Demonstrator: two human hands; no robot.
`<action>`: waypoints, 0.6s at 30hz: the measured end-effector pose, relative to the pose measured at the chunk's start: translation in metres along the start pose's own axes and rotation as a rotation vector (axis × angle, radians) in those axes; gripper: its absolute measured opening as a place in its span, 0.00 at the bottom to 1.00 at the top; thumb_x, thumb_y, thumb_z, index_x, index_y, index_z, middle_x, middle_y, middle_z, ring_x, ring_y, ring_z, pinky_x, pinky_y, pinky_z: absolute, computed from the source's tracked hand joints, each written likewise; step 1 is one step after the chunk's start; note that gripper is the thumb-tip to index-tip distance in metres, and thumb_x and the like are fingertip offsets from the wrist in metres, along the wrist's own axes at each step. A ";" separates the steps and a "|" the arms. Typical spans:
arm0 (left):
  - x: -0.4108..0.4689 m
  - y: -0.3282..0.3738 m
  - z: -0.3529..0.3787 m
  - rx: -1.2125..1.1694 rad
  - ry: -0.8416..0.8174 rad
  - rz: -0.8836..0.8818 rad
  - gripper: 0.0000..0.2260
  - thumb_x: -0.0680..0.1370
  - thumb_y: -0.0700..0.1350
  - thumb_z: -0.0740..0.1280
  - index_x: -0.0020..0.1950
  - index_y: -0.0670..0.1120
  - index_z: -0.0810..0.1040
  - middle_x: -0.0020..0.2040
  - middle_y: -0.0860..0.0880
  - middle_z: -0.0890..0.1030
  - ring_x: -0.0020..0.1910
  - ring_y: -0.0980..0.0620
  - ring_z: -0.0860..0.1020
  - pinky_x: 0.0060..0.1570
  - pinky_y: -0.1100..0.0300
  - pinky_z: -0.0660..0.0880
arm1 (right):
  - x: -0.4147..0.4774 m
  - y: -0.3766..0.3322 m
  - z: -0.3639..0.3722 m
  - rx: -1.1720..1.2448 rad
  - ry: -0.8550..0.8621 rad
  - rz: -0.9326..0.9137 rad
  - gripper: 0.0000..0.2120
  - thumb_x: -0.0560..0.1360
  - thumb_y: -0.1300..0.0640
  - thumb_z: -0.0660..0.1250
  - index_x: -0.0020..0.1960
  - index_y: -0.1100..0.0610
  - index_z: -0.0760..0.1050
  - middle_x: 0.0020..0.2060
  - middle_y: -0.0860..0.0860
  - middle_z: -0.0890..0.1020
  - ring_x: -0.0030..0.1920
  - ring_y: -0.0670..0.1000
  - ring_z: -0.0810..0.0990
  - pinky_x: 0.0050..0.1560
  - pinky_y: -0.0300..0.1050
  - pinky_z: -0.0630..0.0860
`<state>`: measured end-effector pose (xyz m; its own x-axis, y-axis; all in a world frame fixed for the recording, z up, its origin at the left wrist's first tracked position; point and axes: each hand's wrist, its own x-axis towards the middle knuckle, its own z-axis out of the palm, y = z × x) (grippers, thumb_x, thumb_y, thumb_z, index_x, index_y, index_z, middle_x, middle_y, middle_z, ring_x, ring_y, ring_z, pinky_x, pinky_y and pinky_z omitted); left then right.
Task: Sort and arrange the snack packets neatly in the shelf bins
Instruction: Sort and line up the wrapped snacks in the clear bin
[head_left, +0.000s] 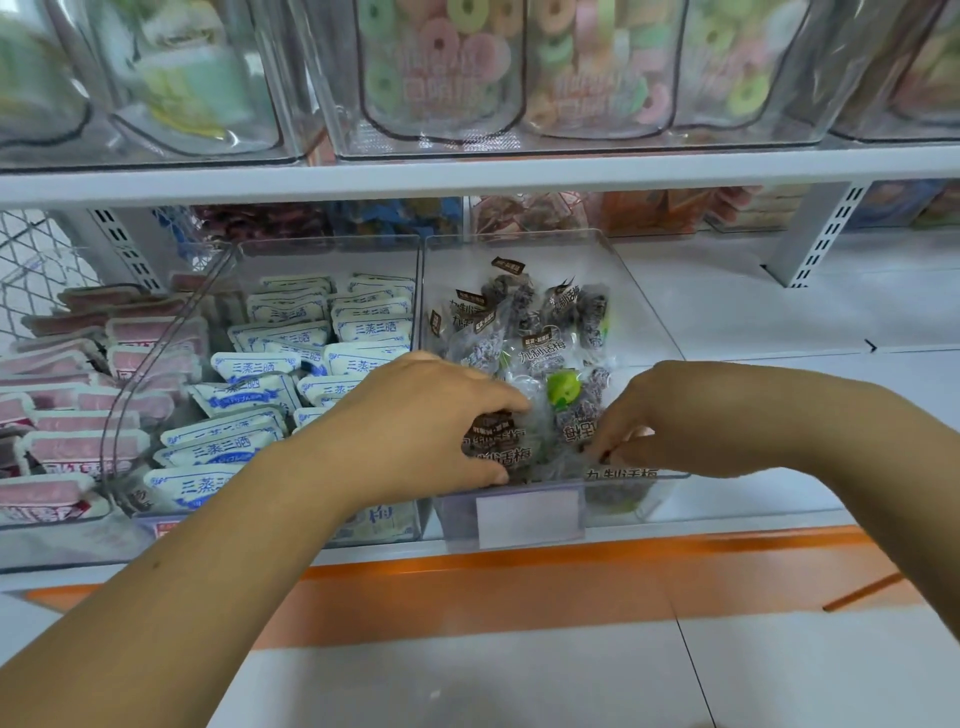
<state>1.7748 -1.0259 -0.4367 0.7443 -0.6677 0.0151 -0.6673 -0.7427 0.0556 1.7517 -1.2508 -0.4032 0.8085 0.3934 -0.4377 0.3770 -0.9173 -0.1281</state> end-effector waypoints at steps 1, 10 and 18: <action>0.001 0.000 -0.001 -0.006 -0.016 -0.003 0.27 0.73 0.65 0.66 0.71 0.65 0.65 0.67 0.64 0.71 0.63 0.58 0.70 0.62 0.63 0.61 | -0.001 0.002 -0.001 0.033 -0.021 0.003 0.13 0.79 0.50 0.61 0.61 0.39 0.77 0.57 0.35 0.78 0.50 0.37 0.75 0.52 0.31 0.72; 0.029 0.015 -0.001 -0.156 -0.047 -0.041 0.26 0.75 0.66 0.61 0.72 0.61 0.65 0.69 0.56 0.71 0.64 0.54 0.71 0.60 0.55 0.72 | 0.038 0.023 -0.023 -0.088 0.190 0.022 0.17 0.76 0.50 0.69 0.64 0.44 0.75 0.63 0.44 0.77 0.61 0.47 0.75 0.52 0.38 0.65; 0.028 0.011 0.008 -0.126 -0.027 -0.043 0.24 0.74 0.69 0.59 0.67 0.61 0.70 0.63 0.58 0.76 0.58 0.55 0.75 0.54 0.56 0.74 | 0.081 0.022 -0.024 -0.055 -0.013 0.076 0.36 0.65 0.45 0.78 0.66 0.51 0.65 0.55 0.48 0.75 0.54 0.52 0.74 0.48 0.45 0.71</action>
<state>1.7883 -1.0532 -0.4432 0.7700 -0.6378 -0.0168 -0.6250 -0.7594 0.1808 1.8364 -1.2372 -0.4203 0.8297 0.3215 -0.4563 0.3392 -0.9396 -0.0452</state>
